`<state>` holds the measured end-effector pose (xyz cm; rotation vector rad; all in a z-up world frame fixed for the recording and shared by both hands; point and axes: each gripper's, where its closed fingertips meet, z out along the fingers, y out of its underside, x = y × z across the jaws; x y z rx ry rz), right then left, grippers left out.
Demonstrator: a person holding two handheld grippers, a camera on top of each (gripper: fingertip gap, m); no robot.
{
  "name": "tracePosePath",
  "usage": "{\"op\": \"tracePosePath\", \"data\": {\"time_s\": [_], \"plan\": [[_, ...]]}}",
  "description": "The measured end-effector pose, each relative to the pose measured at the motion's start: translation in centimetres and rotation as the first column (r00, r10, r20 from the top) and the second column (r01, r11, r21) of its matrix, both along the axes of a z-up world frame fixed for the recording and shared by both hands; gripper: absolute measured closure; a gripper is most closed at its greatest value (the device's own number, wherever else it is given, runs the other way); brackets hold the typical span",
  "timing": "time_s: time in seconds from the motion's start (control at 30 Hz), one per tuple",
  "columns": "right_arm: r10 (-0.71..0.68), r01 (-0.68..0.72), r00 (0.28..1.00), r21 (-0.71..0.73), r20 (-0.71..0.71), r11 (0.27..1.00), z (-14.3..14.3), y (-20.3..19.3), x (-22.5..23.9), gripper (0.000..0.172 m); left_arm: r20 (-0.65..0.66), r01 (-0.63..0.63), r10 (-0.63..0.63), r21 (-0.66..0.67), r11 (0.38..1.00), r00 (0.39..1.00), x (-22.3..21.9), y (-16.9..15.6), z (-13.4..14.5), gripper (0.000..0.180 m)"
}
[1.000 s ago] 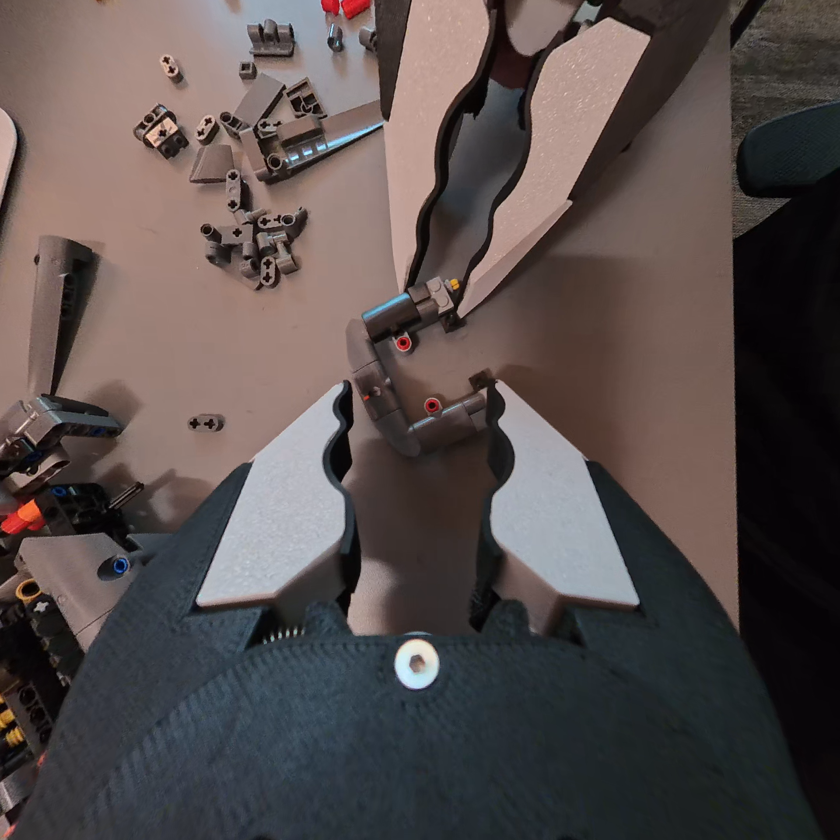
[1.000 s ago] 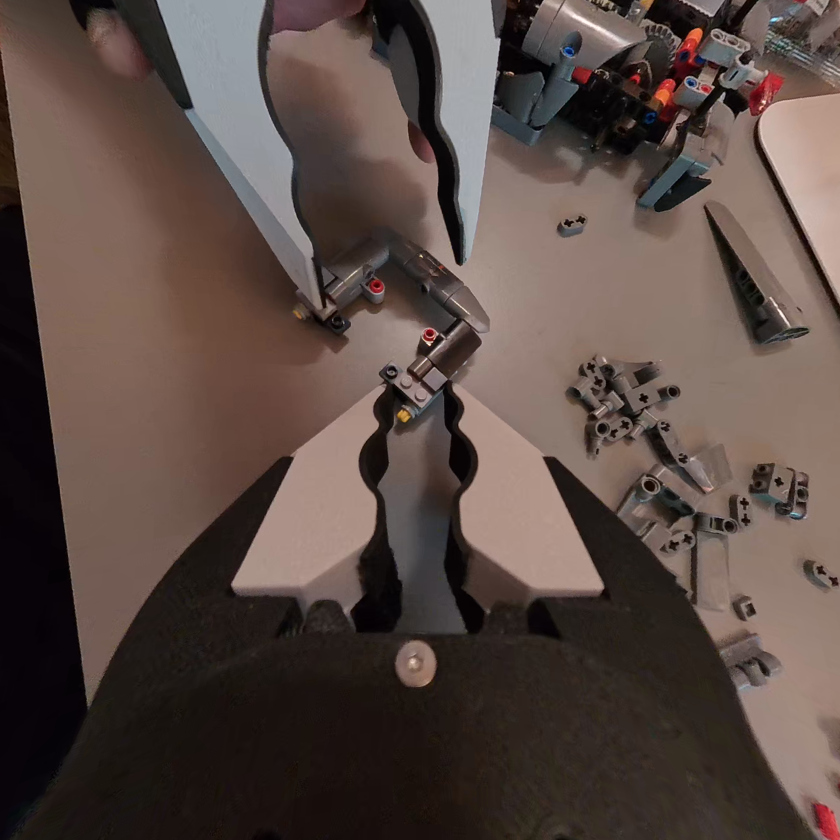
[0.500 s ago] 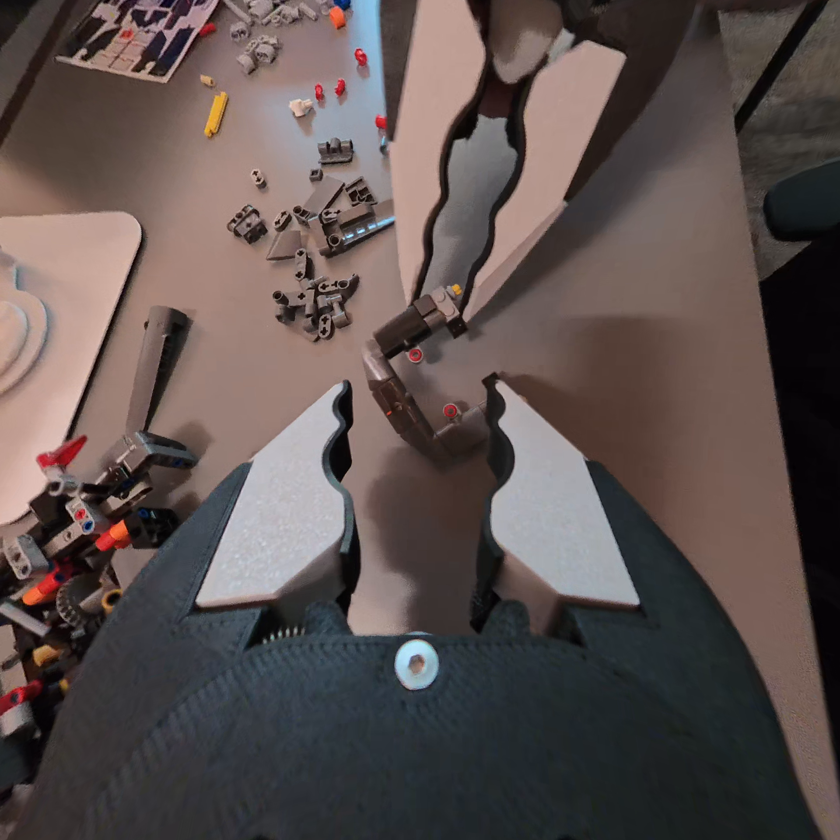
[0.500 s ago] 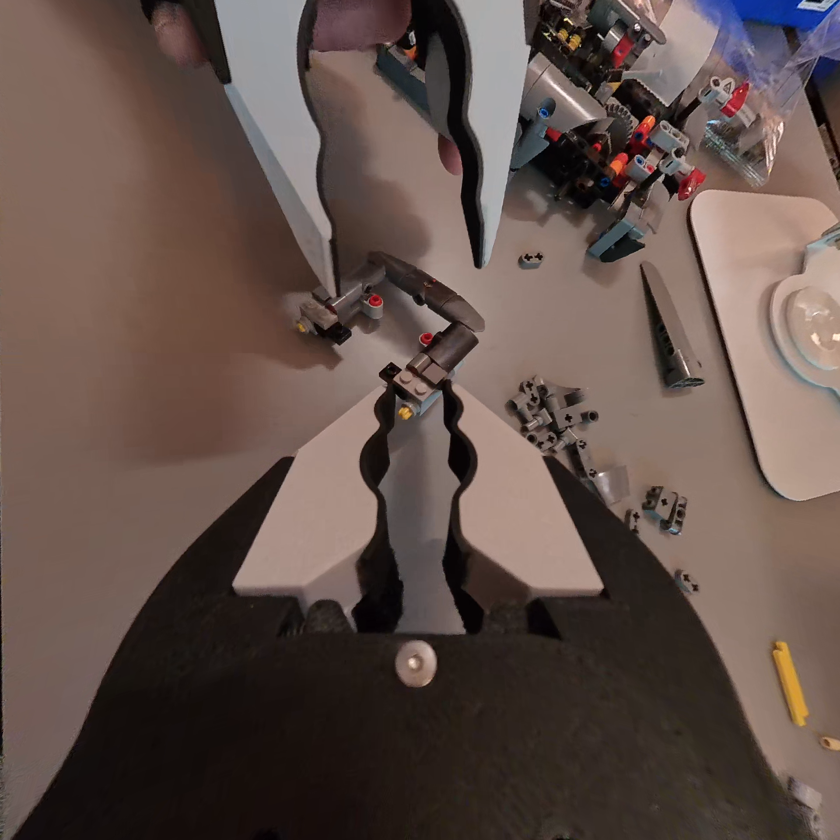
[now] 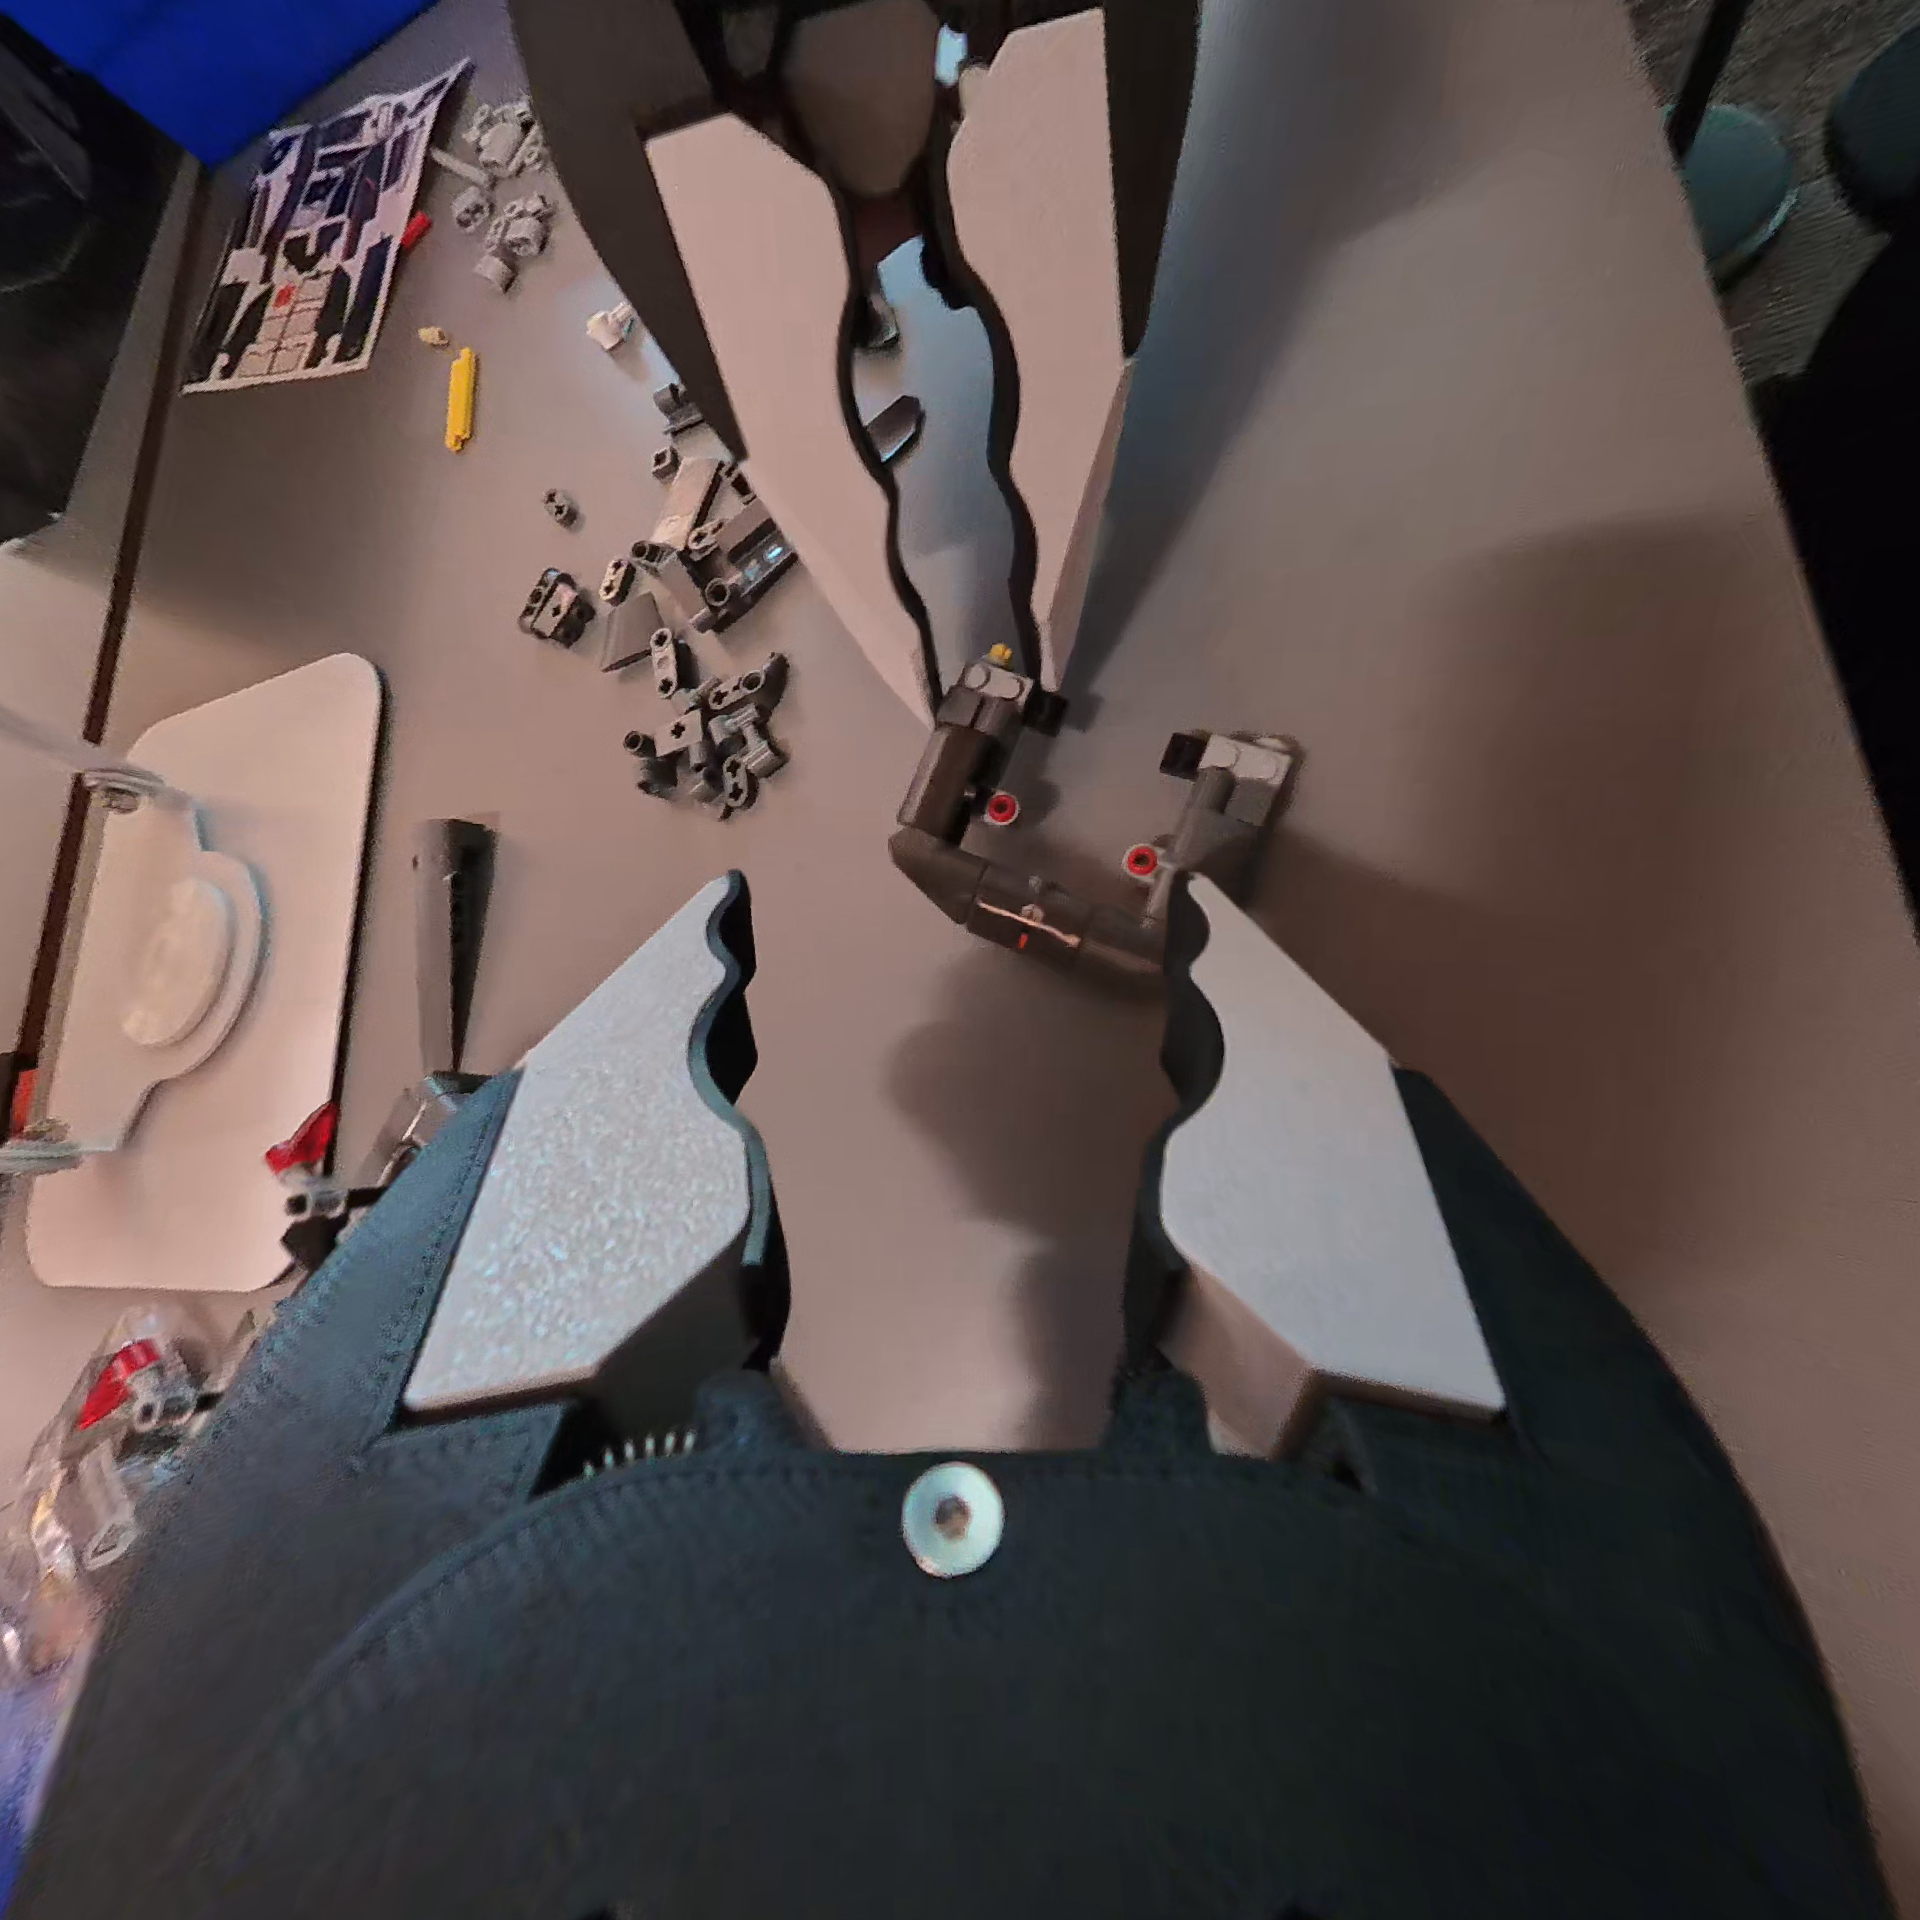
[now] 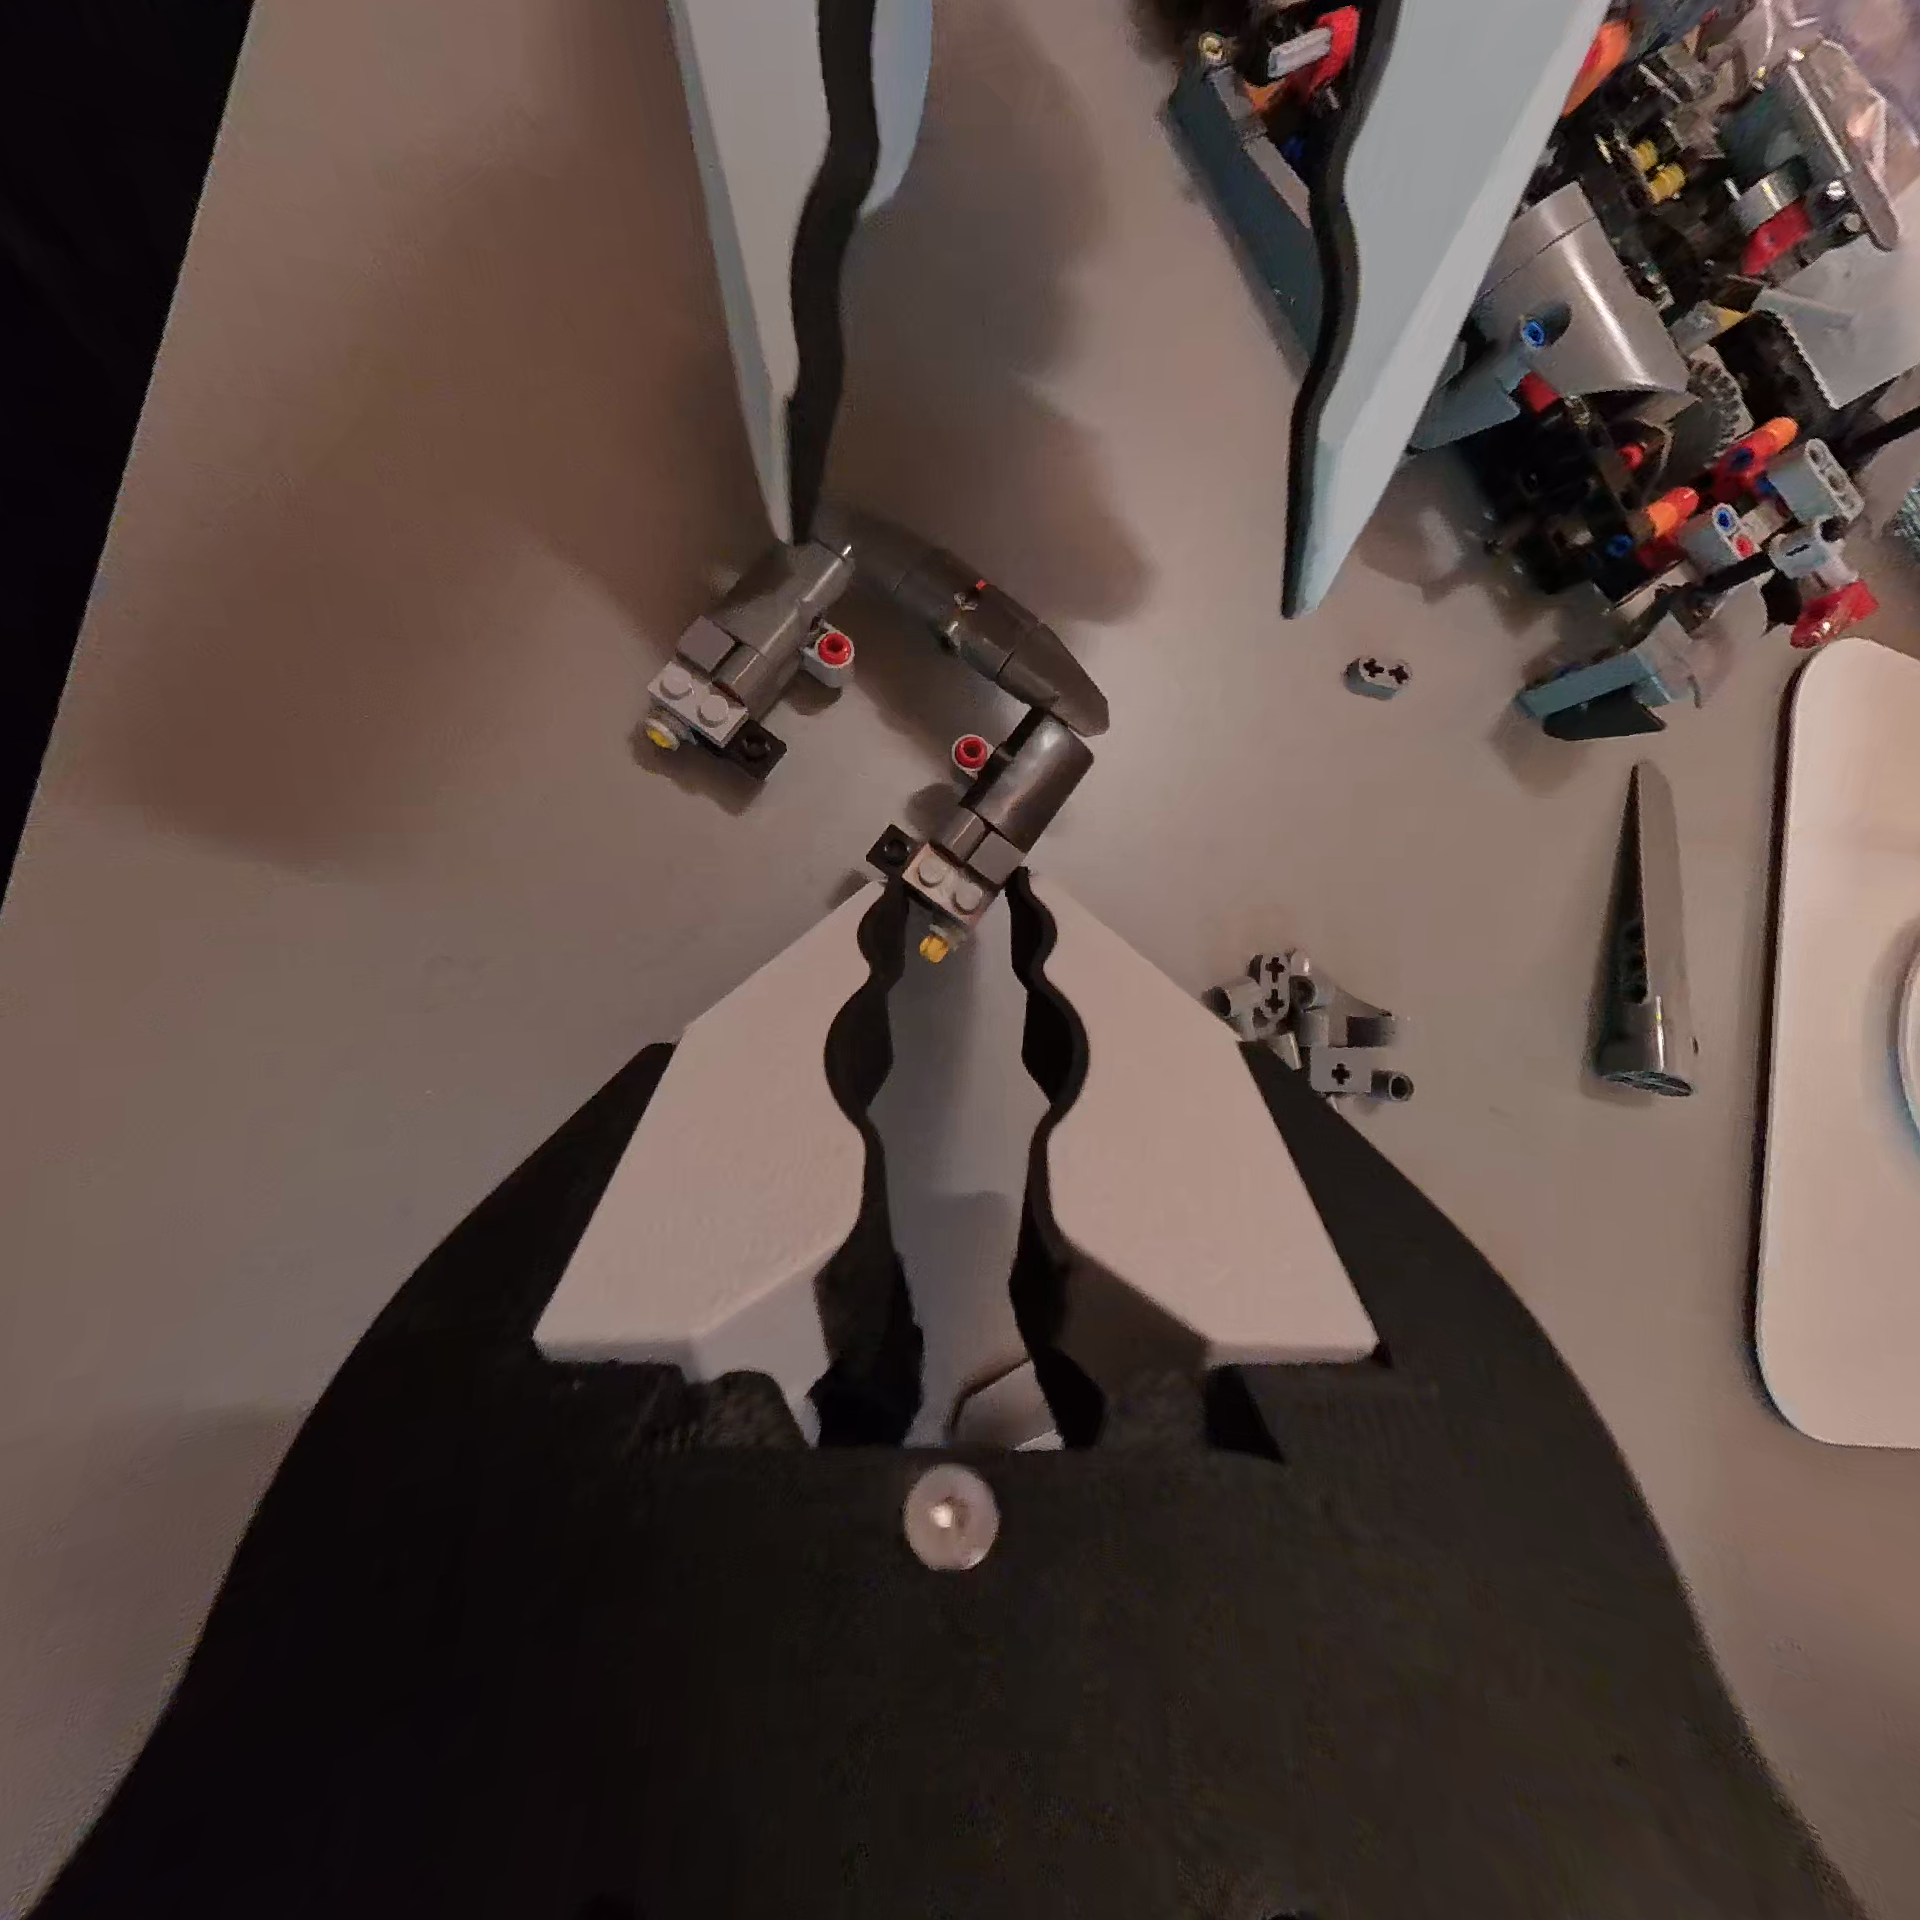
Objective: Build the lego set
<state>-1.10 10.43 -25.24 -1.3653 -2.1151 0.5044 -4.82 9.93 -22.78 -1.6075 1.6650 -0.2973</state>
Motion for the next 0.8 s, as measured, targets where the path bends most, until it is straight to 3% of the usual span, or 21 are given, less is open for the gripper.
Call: {"op": "tracePosePath", "data": {"time_s": [0.2,0.4,0.8], "plan": [[0.074,-0.074,0.997,0.004,0.023,0.997,-0.4,-0.1,-0.2,0.155,-0.06,0.063,-0.068,-0.09,0.994,0.996,0.5,-1.8,-2.1,0.092],[0.138,-0.139,0.99,0.045,0.02,0.989,-0.2,-0.3,-0.8,0.156,-0.039,0.083,-0.089,-0.136,0.987,0.995,1.3,-2.1,-2.9,0.1],[0.123,-0.123,0.992,0.071,-0.004,0.99,-0.5,0.3,-1.0,0.157,-0.028,0.047,-0.054,-0.202,0.978,0.998,1.6,-2.0,-3.2,0.103]]}}
